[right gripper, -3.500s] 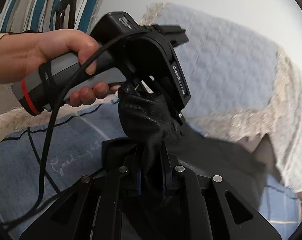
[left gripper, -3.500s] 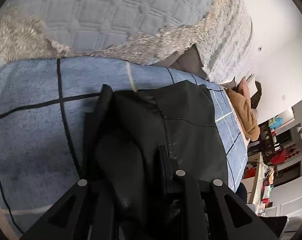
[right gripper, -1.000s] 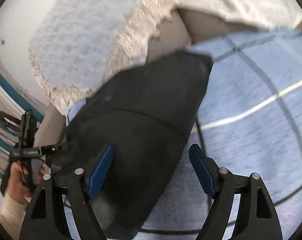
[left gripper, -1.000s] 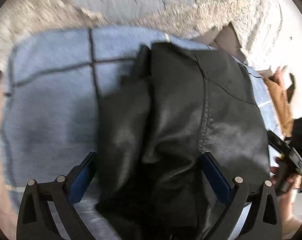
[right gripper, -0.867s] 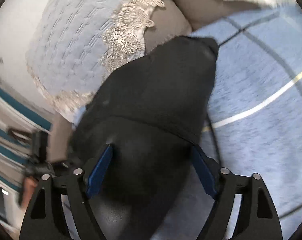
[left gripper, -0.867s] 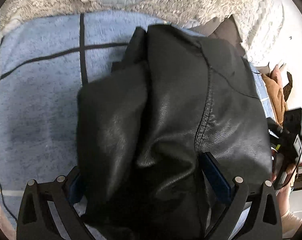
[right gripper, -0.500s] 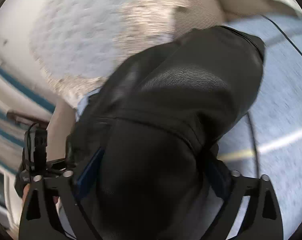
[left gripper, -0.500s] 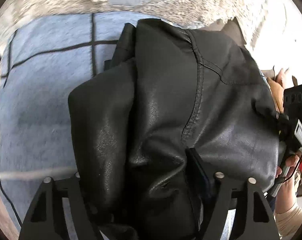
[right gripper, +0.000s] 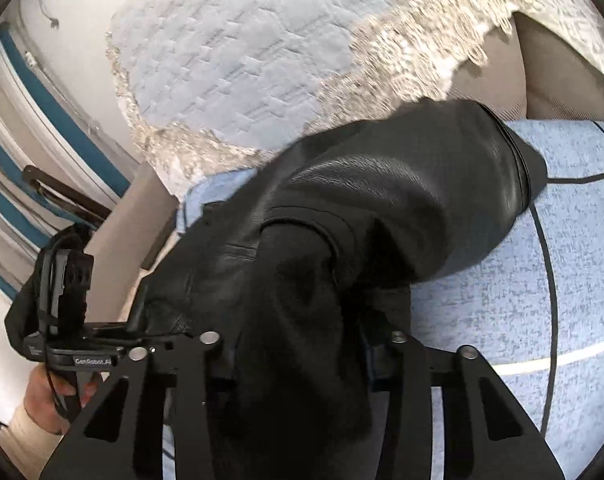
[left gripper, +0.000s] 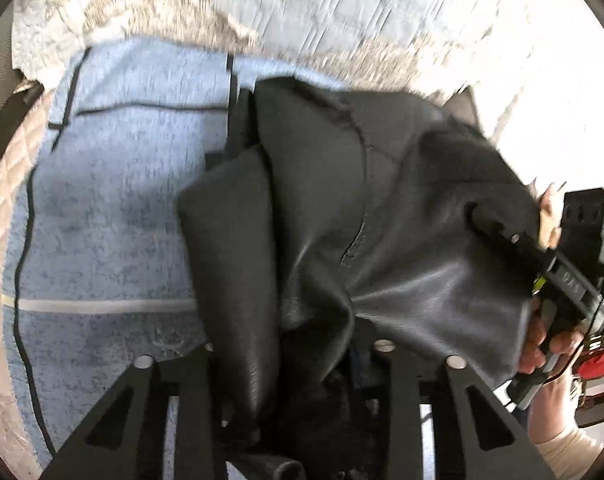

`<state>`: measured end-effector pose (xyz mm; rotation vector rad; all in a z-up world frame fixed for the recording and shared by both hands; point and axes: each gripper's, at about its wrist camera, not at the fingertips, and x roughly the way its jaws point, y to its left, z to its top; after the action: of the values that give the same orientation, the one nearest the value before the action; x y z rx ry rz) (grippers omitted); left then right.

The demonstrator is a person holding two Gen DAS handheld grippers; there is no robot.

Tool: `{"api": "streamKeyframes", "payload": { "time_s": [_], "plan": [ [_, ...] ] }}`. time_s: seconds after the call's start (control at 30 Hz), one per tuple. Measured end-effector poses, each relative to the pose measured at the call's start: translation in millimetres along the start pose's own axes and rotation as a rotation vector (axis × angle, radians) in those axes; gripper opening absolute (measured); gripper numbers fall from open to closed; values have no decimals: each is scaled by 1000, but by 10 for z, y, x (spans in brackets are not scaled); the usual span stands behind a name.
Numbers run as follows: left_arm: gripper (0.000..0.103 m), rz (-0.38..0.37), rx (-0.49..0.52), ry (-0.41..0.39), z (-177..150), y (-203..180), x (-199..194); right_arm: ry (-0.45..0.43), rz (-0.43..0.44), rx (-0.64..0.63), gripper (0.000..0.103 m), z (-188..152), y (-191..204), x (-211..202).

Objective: Fold large clothes

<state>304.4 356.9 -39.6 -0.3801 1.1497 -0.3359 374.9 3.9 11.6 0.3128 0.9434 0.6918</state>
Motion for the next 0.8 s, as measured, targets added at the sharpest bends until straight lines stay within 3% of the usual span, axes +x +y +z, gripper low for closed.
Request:
{"api": "streamKeyframes", "payload": {
  "time_s": [0.2,0.47,0.6,0.7,0.8],
  "plan": [
    [27,-20,-25,-88,10,193,-453,-52,130,-17,30,127,369,-96],
    [27,68,-85,-164,-230,701,-1065,-6,244,-73,29,158,881,302],
    [27,135,-103,-174,-252,877,-1127,23,300,-105,29,160,1090,554],
    [28,177,-126,-170,-285,1035,-1142,58,282,-95,29,175,1127,776],
    [37,180,-146,-145,-354,1144,-1032,68,156,-132,32,171,1077,858]
  ]
}}
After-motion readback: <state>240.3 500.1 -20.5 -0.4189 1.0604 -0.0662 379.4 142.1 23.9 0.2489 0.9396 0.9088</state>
